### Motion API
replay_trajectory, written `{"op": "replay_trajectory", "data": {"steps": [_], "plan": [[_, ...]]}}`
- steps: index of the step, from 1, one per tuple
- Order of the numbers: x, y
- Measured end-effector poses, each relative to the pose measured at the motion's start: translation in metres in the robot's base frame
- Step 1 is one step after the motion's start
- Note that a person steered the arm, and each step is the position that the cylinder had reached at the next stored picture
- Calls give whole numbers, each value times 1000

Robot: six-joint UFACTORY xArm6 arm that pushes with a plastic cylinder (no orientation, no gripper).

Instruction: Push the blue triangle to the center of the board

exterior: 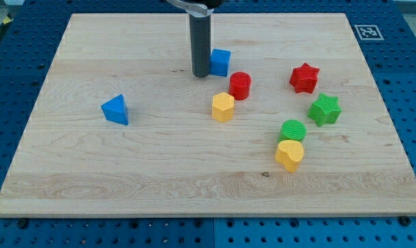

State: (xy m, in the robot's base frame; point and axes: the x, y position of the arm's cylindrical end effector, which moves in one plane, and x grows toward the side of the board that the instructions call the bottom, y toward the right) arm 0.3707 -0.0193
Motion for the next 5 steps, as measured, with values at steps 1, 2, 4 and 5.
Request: {"op": "replay_trajectory", "data": {"steps": [1, 2, 4, 5], "plan": [[21, -35], [65, -56], [88, -34], [141, -32]]}}
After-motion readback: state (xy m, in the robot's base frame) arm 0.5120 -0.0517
